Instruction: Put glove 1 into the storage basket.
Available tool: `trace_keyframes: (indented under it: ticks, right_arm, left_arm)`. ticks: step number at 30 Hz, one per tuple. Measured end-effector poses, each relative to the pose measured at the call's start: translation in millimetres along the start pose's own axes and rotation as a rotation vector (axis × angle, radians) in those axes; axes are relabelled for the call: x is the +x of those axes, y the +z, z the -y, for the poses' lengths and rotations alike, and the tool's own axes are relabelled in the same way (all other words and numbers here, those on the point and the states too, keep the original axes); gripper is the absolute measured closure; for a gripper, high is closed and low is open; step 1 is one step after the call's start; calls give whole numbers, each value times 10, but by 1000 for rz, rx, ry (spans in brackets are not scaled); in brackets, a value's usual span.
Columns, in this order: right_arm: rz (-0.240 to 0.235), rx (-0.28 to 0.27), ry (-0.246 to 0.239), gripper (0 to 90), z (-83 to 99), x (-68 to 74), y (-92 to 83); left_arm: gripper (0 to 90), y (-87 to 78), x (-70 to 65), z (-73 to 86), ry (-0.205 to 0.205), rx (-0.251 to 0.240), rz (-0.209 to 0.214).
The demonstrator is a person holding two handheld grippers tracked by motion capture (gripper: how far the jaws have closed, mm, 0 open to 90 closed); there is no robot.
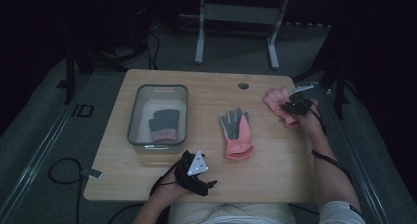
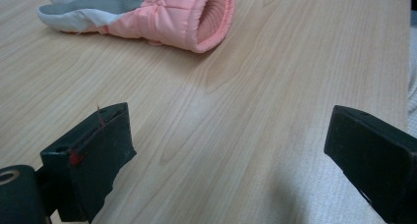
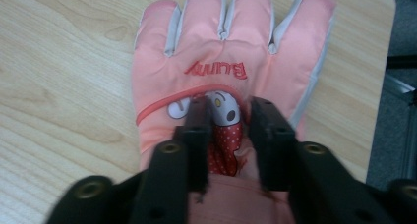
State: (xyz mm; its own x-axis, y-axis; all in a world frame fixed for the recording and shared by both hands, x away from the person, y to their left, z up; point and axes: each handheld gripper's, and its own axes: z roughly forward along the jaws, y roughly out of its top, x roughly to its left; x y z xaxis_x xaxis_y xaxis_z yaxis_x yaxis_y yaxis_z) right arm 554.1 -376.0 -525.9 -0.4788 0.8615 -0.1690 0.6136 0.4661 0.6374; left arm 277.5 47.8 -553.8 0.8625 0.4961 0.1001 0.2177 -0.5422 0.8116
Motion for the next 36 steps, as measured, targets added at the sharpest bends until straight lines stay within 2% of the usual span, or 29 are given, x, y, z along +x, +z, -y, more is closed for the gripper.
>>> trace_keyframes:
  ticks: [5, 7, 10, 12, 16, 23, 24, 25, 28, 29, 31, 34, 36]
  right_arm:
    - [-5, 32, 6, 808, -45, -3, 3]
    - [-9, 24, 14, 814, -44, -10, -4]
    - [-18, 20, 42, 838, -58, -39, -50]
    - [-22, 20, 67, 848, -84, -51, -106]
    - [-7, 11, 121, 857, -132, -27, -241]
    - [34, -61, 214, 857, -172, 202, -643]
    - [34, -61, 214, 857, -172, 202, -643]
    - [51, -85, 244, 857, -166, 292, -789]
    - [79, -105, 266, 858, -149, 415, -964]
    - [79, -105, 266, 858, -149, 415, -964]
    - [97, -120, 284, 859, -88, 545, -1133]
    - [98, -127, 299, 860, -42, 610, -1218]
    - [97, -147, 331, 861, 33, 686, -1337]
  left_arm:
    - [39, 1, 10, -1, 1, -1, -7]
    - [39, -5, 9, -1, 2, -7, -8]
    - [39, -15, 13, 1, 13, -13, -21]
    - [40, -21, 19, 0, 10, -14, -13]
    - [39, -17, 13, 3, 14, -7, -18]
    - [40, -7, 5, -10, 15, -2, -23]
    - [40, -7, 5, -10, 15, -2, -23]
    - [42, -9, 5, -9, 12, -4, -17]
    - [49, -10, 3, -11, 15, -4, -19]
    - [49, -10, 0, -13, 18, -4, -24]
    - [48, -13, -11, -19, 20, 1, -35]
    - [48, -10, -6, -17, 15, 12, -28]
    - [48, 3, -9, -22, 19, 30, -31]
